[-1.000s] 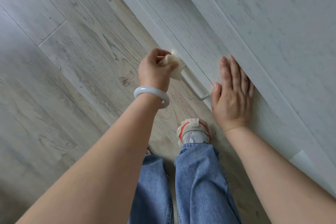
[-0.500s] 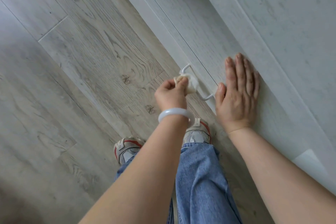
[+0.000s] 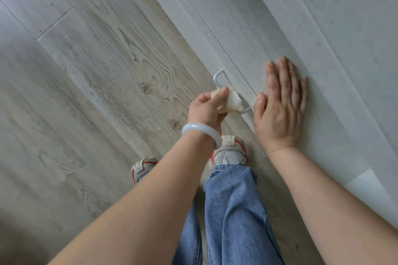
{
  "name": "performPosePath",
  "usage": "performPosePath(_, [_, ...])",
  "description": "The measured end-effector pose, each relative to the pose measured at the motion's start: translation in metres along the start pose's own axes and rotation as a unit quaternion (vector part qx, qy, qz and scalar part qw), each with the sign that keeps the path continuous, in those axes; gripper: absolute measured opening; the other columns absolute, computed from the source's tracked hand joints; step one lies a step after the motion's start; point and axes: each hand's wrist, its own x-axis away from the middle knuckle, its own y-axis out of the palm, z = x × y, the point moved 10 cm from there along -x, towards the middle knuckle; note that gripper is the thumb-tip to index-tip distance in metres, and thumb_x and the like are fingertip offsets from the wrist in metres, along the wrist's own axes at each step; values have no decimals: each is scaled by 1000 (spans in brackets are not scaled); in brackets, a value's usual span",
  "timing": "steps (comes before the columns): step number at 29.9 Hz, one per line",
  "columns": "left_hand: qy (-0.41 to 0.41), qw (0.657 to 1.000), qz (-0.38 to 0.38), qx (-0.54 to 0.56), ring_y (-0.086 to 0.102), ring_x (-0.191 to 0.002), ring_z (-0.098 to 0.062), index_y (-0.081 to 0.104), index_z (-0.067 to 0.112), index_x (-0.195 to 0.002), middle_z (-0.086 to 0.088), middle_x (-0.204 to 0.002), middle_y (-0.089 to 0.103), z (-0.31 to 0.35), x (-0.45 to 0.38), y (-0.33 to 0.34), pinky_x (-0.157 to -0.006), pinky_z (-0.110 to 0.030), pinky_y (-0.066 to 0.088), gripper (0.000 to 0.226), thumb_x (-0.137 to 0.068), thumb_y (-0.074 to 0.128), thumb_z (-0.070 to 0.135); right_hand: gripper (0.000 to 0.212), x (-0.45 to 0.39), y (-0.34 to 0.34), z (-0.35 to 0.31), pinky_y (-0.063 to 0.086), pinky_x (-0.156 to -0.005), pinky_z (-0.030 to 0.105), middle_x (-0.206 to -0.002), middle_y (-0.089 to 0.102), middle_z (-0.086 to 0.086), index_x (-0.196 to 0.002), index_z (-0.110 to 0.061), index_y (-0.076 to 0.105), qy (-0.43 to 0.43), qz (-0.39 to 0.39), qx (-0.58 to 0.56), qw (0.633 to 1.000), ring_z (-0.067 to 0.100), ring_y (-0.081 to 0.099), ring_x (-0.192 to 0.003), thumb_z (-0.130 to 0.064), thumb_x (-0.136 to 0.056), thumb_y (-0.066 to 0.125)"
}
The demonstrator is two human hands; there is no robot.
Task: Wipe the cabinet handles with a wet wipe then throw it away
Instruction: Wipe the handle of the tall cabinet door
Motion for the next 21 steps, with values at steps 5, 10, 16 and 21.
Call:
performPosePath(5, [-6, 997, -74, 16, 64, -92, -27, 59, -2, -109, -15, -101, 65, 27, -20, 7, -78, -33, 59, 27, -88, 64, 12, 30, -1, -7, -3, 3, -114, 19, -104, 68, 26, -103, 3, 67, -11, 12, -27, 999, 38, 68, -93, -18, -87, 52])
performPosePath(10, [-25, 994, -100, 29, 65, -83, -19, 58, 0, -113, -10, -95, 65, 26, -20, 12, -75, -27, 59, 26, -91, 60, 13, 29, -3, -11, -3, -5, -115, 18, -100, 69, 24, -102, 4, 67, -13, 17, -37, 999, 36, 68, -91, -17, -88, 52])
performPosePath(16, [3, 968, -89, 233, 67, -78, -12, 61, 11, -98, -3, -85, 69, -9, -10, 22, -69, -22, 57, 8, -94, 54, 14, 37, 0, -6, -2, -5, -116, 20, -109, 67, 25, -110, 4, 66, -7, 5, -18, 1000, 37, 67, -99, -20, -96, 41])
performPosePath(21, [15, 981, -55, 186, 65, -84, -14, 56, 13, -88, -5, -92, 66, -45, 7, 16, -81, -24, 55, 20, -77, 72, 16, 37, -1, -3, -2, -5, -117, 21, -111, 67, 25, -111, 5, 66, -2, 2, 6, 1000, 37, 67, -100, -20, -95, 43])
